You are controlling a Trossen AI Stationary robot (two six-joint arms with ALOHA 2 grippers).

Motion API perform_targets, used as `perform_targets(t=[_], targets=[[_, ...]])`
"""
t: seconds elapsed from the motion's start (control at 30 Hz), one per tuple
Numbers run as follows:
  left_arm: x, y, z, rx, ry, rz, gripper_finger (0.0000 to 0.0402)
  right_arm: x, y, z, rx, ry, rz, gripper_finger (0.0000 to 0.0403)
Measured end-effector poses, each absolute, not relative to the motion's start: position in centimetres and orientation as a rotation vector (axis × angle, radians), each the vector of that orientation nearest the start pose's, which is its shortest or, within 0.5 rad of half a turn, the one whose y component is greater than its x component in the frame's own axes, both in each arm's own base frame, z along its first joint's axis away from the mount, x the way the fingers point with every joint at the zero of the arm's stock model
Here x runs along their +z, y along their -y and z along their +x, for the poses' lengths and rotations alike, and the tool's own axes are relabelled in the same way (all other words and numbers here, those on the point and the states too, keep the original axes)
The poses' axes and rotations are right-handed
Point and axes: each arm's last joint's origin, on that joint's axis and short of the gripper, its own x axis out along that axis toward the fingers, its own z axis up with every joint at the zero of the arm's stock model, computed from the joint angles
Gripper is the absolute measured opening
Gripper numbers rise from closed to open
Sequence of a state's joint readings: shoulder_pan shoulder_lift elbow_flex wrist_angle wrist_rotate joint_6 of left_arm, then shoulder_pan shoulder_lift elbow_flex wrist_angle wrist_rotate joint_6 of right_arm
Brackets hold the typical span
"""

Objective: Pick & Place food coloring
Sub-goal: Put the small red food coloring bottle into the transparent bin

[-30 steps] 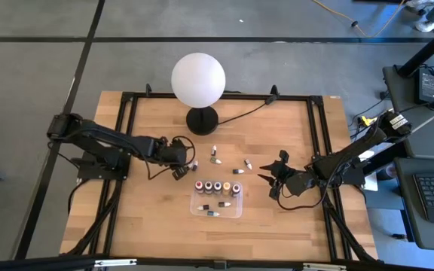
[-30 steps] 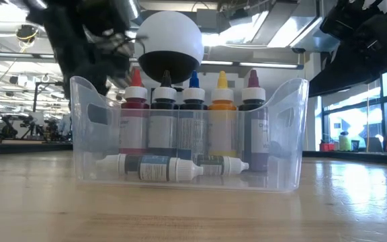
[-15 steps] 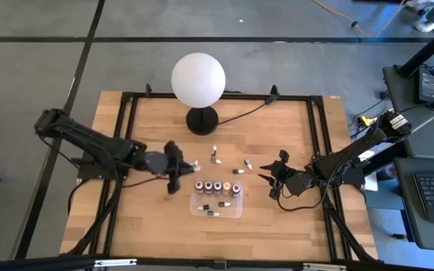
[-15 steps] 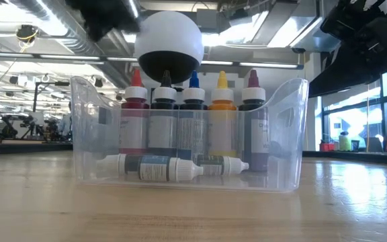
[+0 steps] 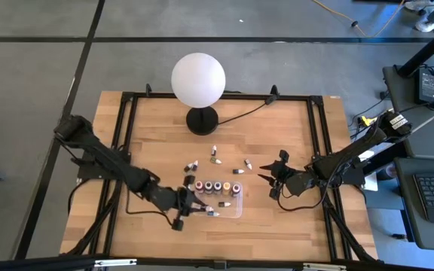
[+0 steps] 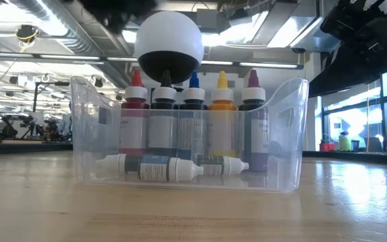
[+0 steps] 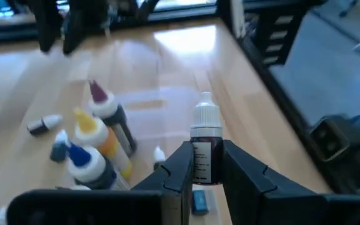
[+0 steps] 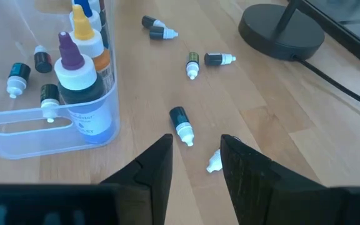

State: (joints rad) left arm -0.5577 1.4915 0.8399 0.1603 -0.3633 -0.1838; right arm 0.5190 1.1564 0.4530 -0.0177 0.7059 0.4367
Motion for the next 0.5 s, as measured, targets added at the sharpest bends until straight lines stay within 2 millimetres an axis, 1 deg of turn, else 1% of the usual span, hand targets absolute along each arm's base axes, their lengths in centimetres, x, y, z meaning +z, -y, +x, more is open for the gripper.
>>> perform_targets(t=[0.1, 0.27, 0.4, 0.5], targets=[[20.2, 16.3, 27.8, -0.135, -0.495, 0.039, 0.0065, 17.3, -8.6, 18.9, -0.3, -0.534, 0.01, 0.0137], [17.9, 16.5, 28.5, -0.112, -0.564, 0.031, 0.0065, 17.3, -8.6, 18.9, -0.301, -0.534, 0.01, 0.0137], [16.9, 16.4, 28.8, -0.097, -0.596, 0.044, 0.0066, 17.3, -8.6, 18.9, -0.301, -0.534, 0.01, 0.0137], [16.7, 16.2, 28.9, -0.09, -0.6, 0.044, 0.0074, 17.3, -8.6, 18.9, -0.301, -0.535, 0.01, 0.0137]])
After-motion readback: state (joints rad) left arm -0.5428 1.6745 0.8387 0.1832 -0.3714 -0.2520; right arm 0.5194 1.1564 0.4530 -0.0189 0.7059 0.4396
